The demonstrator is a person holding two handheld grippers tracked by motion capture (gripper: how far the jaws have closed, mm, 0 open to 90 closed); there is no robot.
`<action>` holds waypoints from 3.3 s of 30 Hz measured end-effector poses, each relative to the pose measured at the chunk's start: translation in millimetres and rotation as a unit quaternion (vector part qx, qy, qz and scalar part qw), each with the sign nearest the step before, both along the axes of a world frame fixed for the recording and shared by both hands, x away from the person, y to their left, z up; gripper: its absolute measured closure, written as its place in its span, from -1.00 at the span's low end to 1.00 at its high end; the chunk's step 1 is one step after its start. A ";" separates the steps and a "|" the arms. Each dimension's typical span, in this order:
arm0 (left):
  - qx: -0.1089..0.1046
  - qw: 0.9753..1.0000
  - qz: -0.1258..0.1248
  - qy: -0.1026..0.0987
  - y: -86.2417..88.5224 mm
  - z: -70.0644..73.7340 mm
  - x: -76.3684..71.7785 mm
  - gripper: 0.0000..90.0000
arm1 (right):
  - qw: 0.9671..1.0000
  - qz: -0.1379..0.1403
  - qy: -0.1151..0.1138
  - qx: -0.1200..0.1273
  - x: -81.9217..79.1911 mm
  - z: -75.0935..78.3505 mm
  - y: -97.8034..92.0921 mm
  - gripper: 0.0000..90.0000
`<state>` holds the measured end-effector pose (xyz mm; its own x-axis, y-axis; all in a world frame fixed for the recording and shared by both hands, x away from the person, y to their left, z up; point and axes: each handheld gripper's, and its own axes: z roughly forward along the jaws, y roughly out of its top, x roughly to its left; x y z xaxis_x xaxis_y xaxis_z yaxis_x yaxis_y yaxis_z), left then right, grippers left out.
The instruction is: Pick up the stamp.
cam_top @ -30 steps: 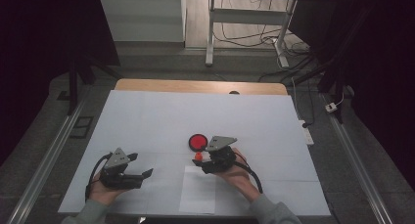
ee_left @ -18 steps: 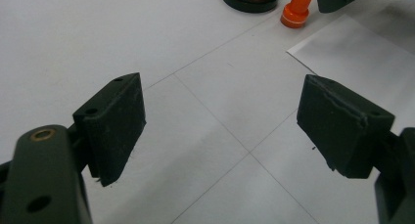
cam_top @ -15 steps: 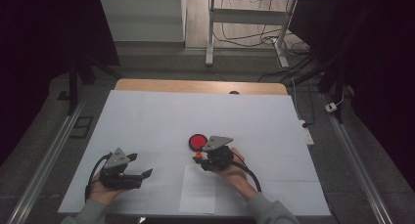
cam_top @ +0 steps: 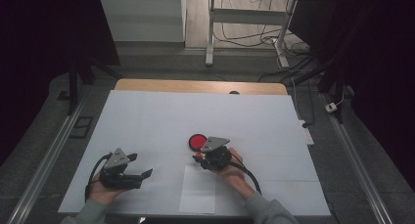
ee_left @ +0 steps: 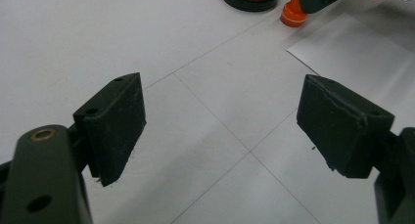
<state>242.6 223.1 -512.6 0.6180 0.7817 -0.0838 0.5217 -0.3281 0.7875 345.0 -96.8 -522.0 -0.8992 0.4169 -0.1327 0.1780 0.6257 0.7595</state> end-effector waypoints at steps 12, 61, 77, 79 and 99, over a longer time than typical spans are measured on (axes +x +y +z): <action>0.002 1.000 -0.001 0.000 0.3 -0.5 0.1 -0.59 | 1.000 0.008 -0.005 -0.001 -1.2 -1.2 1.4 0.60; -0.009 1.000 0.007 0.002 -4.3 -5.1 3.4 -0.55 | 0.994 -0.001 -0.029 0.104 -15.2 44.5 -38.5 0.60; 0.000 1.000 0.002 0.001 -8.6 -7.8 5.4 -0.54 | 0.992 -0.030 -0.027 0.118 -23.2 47.2 -73.2 0.60; 0.002 1.000 0.002 0.000 -8.8 -8.0 5.8 -0.54 | 0.992 -0.032 -0.027 0.118 -24.8 47.2 -75.6 0.60; 0.002 1.000 0.007 -0.003 -6.4 -8.7 5.5 -0.55 | 0.988 -0.061 -0.035 0.136 -43.8 52.8 -115.9 0.60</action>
